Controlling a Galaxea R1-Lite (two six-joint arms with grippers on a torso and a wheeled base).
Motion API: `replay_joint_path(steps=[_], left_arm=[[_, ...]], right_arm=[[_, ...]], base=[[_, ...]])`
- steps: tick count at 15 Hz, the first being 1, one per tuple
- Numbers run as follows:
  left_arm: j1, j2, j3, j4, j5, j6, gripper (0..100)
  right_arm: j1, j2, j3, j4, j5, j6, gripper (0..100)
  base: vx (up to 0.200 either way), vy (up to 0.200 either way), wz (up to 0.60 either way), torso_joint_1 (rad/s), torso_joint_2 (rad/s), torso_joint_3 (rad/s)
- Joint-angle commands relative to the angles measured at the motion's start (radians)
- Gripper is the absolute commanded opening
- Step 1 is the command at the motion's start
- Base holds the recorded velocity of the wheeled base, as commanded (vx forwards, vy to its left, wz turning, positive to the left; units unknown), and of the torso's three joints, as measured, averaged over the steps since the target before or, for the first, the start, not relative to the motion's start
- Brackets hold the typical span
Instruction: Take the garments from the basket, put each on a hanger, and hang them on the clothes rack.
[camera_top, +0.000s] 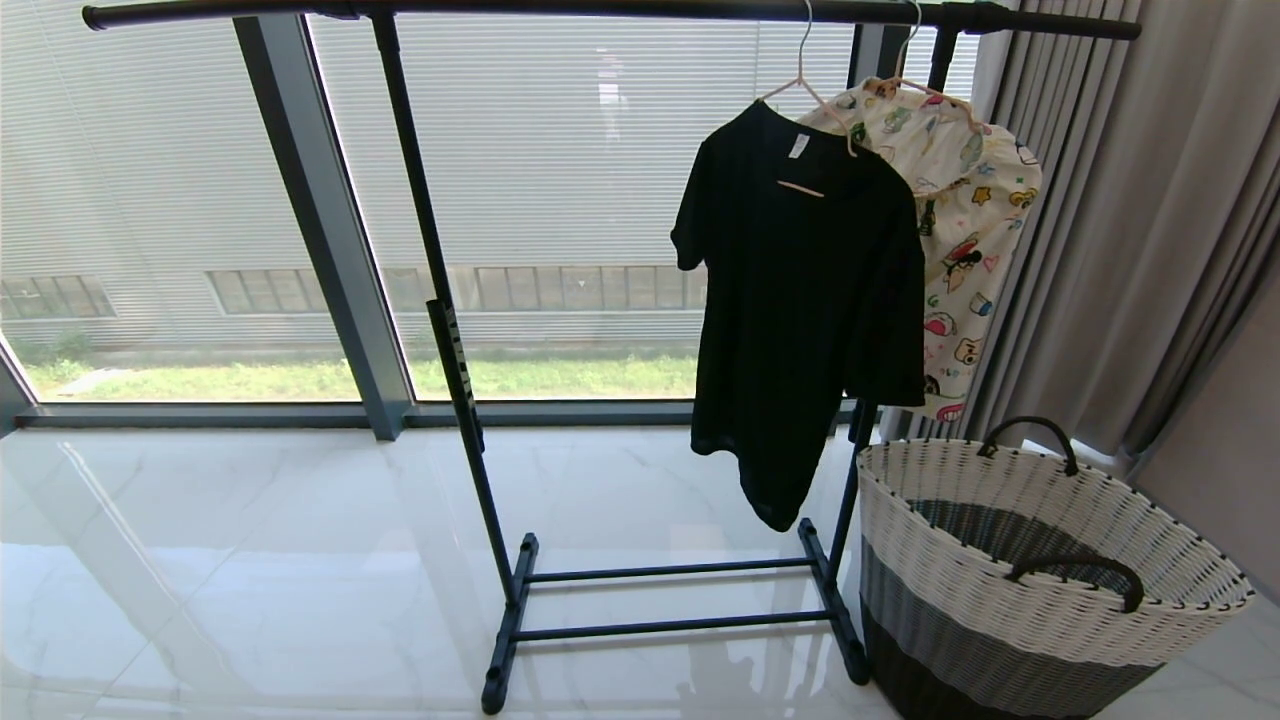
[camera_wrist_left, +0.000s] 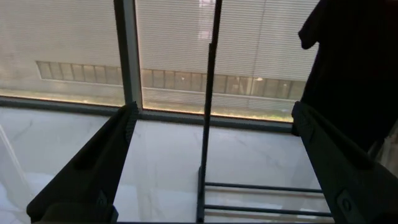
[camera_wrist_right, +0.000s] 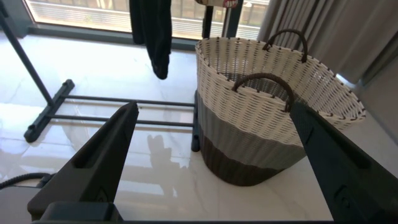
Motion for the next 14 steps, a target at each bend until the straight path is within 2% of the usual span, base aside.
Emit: replay_joint_path(steps=[1, 4, 6, 8, 9, 13, 14], left_arm=[[-0.09, -0.004, -0.071, 0.054, 0.007, -0.006, 100], [-0.101, -0.036, -0.078, 0.116, 0.008, -0.026, 100], [-0.101, -0.071, 0.008, 0.159, 0.002, -0.03, 100], [-0.101, -0.096, 0.129, 0.159, -0.003, -0.032, 100], [-0.123, -0.094, 0.118, 0.161, -0.035, -0.033, 100], [-0.293, -0.096, 0.124, 0.158, -0.279, -0.063, 100], [-0.331, -0.096, 0.123, 0.158, -0.319, -0.061, 100]], right_arm=[[0.0, 0.002, 0.0, 0.0, 0.0, 0.0, 100], [0.0, 0.002, 0.0, 0.0, 0.0, 0.0, 100], [0.0, 0.002, 0.0, 0.0, 0.0, 0.0, 100], [0.0, 0.002, 0.0, 0.0, 0.0, 0.0, 100], [0.0, 0.002, 0.0, 0.0, 0.0, 0.0, 100], [0.0, 0.002, 0.0, 0.0, 0.0, 0.0, 100], [0.0, 0.002, 0.0, 0.0, 0.0, 0.0, 100]], base=[[0.0, 0.0, 0.0, 0.0, 0.0, 0.0], [0.0, 0.0, 0.0, 0.0, 0.0, 0.0], [0.0, 0.0, 0.0, 0.0, 0.0, 0.0], [0.0, 0.0, 0.0, 0.0, 0.0, 0.0], [0.0, 0.0, 0.0, 0.0, 0.0, 0.0], [0.0, 0.0, 0.0, 0.0, 0.0, 0.0], [0.0, 0.0, 0.0, 0.0, 0.0, 0.0]])
